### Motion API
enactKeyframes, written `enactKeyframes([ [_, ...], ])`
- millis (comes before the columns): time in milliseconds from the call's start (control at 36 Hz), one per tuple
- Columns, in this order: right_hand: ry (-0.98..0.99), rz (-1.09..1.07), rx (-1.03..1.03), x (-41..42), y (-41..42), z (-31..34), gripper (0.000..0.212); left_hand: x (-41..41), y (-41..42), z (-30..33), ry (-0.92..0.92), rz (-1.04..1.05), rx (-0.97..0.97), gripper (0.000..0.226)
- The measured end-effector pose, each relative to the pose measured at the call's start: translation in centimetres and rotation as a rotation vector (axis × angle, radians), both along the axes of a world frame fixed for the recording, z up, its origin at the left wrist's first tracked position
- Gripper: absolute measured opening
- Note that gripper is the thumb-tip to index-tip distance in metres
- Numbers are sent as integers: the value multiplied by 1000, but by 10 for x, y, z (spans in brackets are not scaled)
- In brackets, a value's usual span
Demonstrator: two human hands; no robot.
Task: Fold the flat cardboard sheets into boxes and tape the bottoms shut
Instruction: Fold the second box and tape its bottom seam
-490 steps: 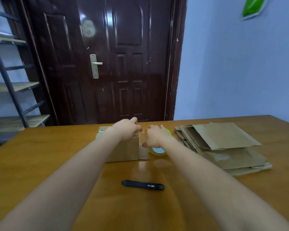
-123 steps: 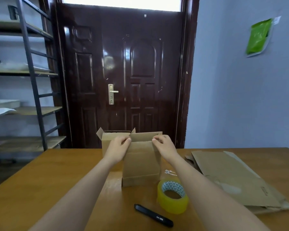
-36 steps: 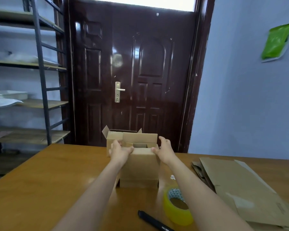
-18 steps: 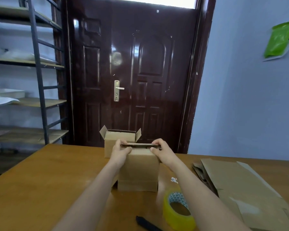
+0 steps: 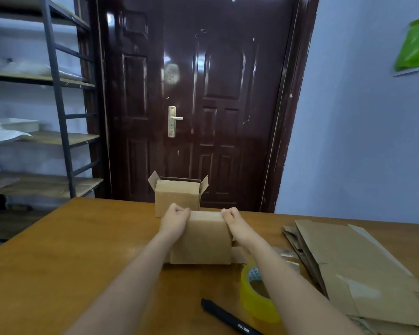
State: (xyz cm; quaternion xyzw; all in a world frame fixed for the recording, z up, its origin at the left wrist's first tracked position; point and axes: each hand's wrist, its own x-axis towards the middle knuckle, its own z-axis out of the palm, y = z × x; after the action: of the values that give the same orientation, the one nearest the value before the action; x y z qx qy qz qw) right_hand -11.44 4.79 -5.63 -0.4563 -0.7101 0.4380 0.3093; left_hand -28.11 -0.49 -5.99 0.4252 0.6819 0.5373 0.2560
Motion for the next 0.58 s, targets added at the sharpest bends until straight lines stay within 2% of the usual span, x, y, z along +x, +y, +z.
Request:
enactKeyframes([
  [111, 39, -39, 146, -6, -2, -11, 26, 0, -9, -14, 6, 40, 91, 25],
  [389, -148, 64, 138, 5, 0, -12, 19, 0, -16, -25, -30, -94, 130, 17],
  [444, -170, 78, 128, 8, -1, -11, 18, -1, -18, -24, 30, -115, 118, 17],
  [528, -212, 93, 145, 10, -1, -10, 16, -5, -15, -22, 212, -109, 104, 15],
  [583, -234, 109, 144, 10, 1, -8, 16, -6, -14, -16, 478, -79, 98, 14],
])
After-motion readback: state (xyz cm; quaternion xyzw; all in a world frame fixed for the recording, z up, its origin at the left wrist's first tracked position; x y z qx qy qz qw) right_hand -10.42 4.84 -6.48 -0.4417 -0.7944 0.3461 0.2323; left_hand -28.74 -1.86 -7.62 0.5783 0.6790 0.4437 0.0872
